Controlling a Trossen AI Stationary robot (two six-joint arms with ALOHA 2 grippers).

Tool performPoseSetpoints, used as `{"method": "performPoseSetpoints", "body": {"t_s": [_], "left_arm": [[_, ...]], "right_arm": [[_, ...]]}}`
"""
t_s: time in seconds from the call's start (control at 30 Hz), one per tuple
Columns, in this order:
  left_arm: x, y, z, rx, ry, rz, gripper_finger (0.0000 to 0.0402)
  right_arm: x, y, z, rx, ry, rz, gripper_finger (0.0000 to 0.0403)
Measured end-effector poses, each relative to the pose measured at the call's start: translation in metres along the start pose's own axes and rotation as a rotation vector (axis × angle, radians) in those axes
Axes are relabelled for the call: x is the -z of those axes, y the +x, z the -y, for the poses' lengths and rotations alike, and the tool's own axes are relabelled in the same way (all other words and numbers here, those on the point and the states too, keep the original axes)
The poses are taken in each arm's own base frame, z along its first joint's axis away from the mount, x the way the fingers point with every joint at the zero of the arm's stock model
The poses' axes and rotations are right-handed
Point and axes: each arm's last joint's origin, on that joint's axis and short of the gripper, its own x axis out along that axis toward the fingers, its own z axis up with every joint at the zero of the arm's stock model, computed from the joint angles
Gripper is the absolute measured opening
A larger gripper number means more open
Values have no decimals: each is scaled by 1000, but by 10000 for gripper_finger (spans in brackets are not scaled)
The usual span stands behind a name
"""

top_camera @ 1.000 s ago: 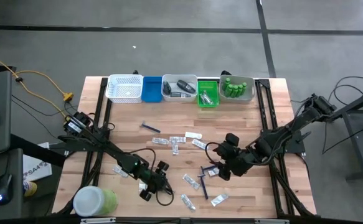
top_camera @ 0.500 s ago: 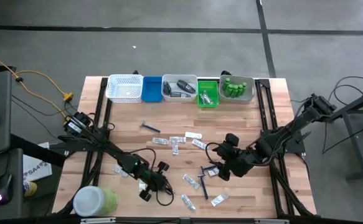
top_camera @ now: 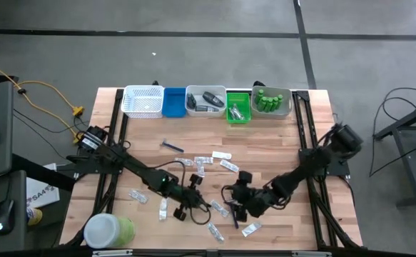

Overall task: Pick & Place Travel size toiletries
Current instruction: Put the nail cutter into the green bin

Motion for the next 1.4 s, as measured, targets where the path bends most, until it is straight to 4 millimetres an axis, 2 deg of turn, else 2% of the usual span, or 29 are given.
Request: {"method": "performPoseSetpoints", "body": {"t_s": [0.23, 0.57, 0.77, 0.97, 1.27, 1.4], "left_arm": [[-12, -1, -21, -40, -10, 28, 38], [-14, -1, -27, -60, -19, 39, 39], [-15, -1, -27, -64, -19, 44, 39], [-19, -2, -28, -97, 0, 83, 39], [-22, -2, -29, -104, -5, 111, 39], [-25, -3, -29, -108, -10, 146, 39]], "right_arm": [[16, 28, -3, 11, -5, 28, 246], [11, 28, -7, -41, 7, 69, 246], [10, 29, -5, -21, -10, 79, 246], [10, 29, -5, -20, -99, 78, 246], [9, 30, -2, 47, -111, 100, 246], [9, 31, 1, 47, -110, 80, 226]]}}
